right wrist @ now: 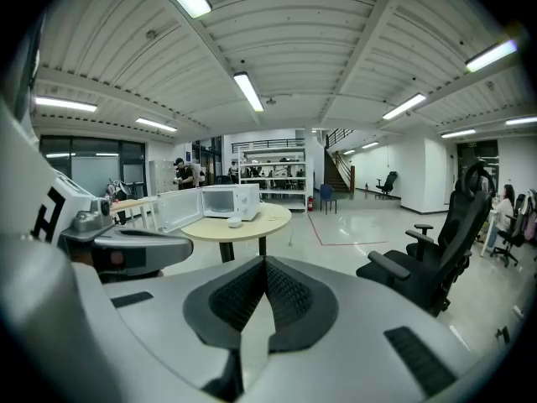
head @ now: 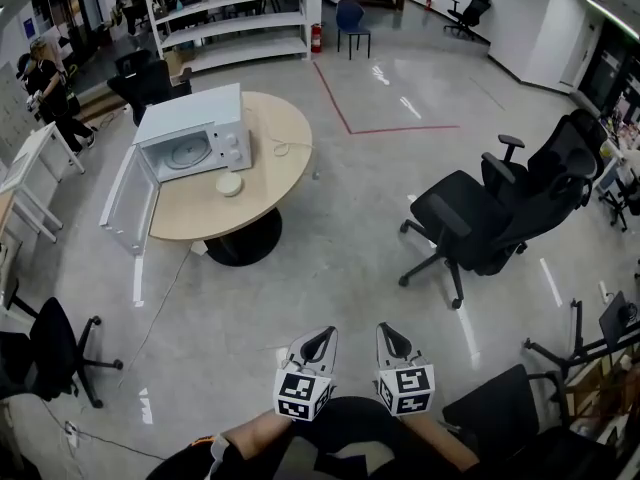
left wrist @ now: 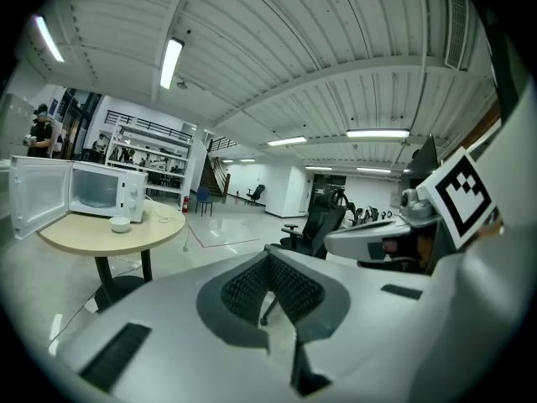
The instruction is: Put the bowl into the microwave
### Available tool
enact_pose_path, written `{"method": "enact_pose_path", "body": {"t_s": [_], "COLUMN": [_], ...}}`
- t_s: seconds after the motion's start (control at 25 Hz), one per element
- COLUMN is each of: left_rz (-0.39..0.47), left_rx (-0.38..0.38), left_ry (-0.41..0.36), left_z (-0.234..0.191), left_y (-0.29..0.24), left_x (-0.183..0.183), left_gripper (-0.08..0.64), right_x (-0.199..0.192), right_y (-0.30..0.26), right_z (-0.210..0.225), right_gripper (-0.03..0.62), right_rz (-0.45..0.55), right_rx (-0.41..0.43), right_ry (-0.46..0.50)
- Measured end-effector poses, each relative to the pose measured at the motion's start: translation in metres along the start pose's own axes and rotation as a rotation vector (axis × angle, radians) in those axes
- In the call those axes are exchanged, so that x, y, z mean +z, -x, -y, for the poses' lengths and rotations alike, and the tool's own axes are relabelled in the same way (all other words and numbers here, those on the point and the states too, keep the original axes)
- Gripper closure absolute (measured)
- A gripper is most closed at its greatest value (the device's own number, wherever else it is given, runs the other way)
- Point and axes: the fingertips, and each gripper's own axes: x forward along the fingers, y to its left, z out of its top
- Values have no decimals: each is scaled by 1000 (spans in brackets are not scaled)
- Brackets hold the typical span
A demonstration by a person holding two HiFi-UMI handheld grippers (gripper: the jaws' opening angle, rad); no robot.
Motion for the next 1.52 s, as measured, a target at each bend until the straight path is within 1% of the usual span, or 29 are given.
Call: {"method": "enact_pose_path", "body": {"t_s": [0.12, 0.28, 0.56, 0.68, 0.92, 1.2, 1.36, 1.52], "left_rz": [6, 20, 39, 48, 74, 83, 85, 96], "left_rx": [0, 4, 19, 41, 103, 156, 177, 214], "left_ry": [8, 2, 0, 5, 22, 61, 60, 54], "left_z": [-10, -29, -68, -86, -117, -140, -151, -165], "left_y": [6, 14, 29, 41, 62, 72, 69, 62], "left_x": [1, 10, 13, 13, 13, 10, 8, 15], "left_gripper": [514, 514, 514, 514, 514, 514, 514, 514], "right_x": [15, 13, 21, 22, 29, 32, 32, 41], "right_y": [-12, -23, -46, -55, -72, -82, -94, -113], "right_z": [-10, -32, -68, -87, -123, -137, -137, -131], "right_gripper": [577, 577, 577, 577, 577, 577, 577, 577], "right_rz": [21, 1, 7, 1, 4, -1, -1, 16], "right_rx": [-3, 4, 12, 29, 80, 100, 113, 132], "right_ry": [2, -31, -26, -25, 10, 33, 35, 19]}}
